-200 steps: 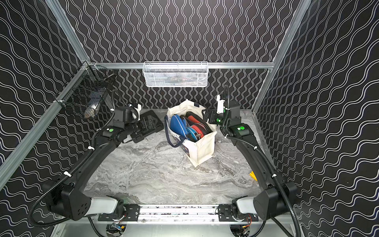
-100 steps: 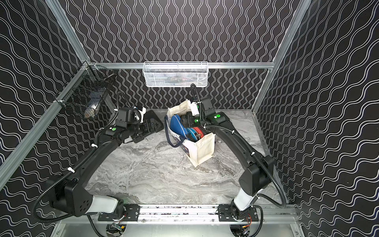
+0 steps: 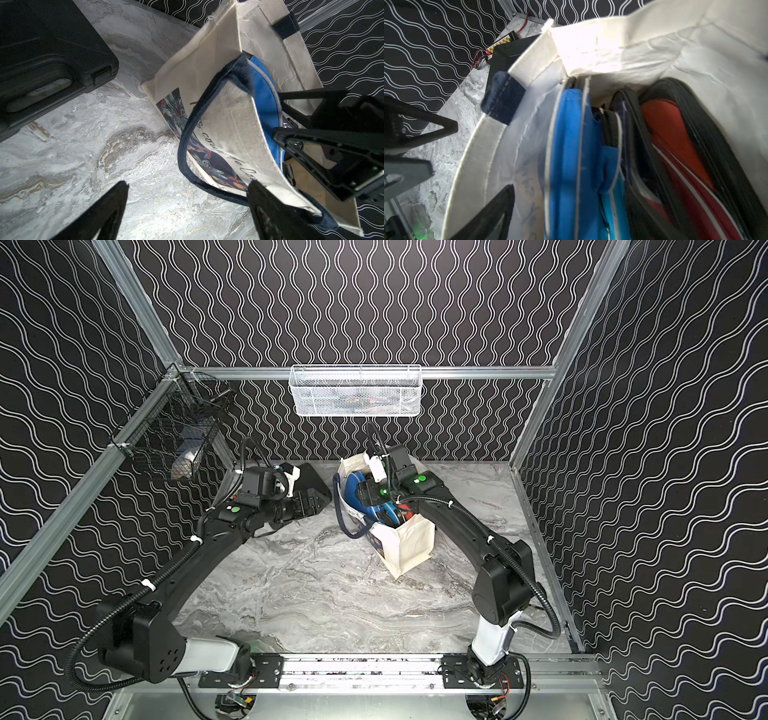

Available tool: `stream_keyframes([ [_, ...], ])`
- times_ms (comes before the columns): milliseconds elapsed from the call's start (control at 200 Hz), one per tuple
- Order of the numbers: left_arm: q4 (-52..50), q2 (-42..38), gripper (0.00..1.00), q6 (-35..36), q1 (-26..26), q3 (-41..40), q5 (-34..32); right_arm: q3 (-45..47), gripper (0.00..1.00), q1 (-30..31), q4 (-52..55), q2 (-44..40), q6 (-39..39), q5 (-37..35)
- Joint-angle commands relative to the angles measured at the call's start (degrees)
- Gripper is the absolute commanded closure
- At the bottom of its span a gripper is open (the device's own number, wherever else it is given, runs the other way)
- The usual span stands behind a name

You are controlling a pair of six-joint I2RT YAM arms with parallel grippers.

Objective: Remove the ping pong set from the canvas bag
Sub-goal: Pick up the ping pong set from the canvas bag.

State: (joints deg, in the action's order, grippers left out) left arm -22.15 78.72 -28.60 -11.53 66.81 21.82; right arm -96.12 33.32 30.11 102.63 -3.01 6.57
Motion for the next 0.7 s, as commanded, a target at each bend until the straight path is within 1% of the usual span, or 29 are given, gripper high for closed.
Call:
stream_keyframes([
  [0,2.11,-1.23,0.07,-0.23,-0.10,-0.54,-0.24,0.16,0.18,0.12,-3.57,0.99,1.94,-3.19],
  [95,1.28,-1.30,0.07,0.42,-0.26,-0.04,-1.55,2.04,0.18,0.17,-6.95,0.34,1.23,-3.28],
  [200,0.92,-1.06,0.07,0.64,-0.37,0.28,-2.05,-0.16,0.20,0.17,-5.18,1.96,1.74,-4.02],
  [295,1.56,-0.94,0.07,0.21,-0.42,-0.03,-1.81,-0.21,0.21,0.17,-5.65,2.80,2.52,-2.82],
  [340,1.63,-0.83,0.07,0.29,-0.41,-0.01,-1.61,-0.53,0.23,0.21,-5.70,3.45,2.31,-2.62],
  [530,1.60,-1.53,0.07,0.45,-0.37,-0.36,-2.38,-1.94,0.35,0.17,-5.36,6.72,2.65,-3.19],
  [620,1.67,-1.69,0.07,0.47,-0.36,-0.53,-2.48,-2.44,0.43,0.17,-6.39,7.56,3.00,-2.83],
  [680,1.67,-1.78,0.07,0.56,-0.39,-0.54,-2.49,-3.44,0.54,0.17,-6.64,8.30,3.00,-2.25],
  [695,1.67,-1.74,0.07,0.56,-0.38,-0.54,-2.49,-3.79,0.58,0.17,-6.64,8.49,2.99,-2.12],
])
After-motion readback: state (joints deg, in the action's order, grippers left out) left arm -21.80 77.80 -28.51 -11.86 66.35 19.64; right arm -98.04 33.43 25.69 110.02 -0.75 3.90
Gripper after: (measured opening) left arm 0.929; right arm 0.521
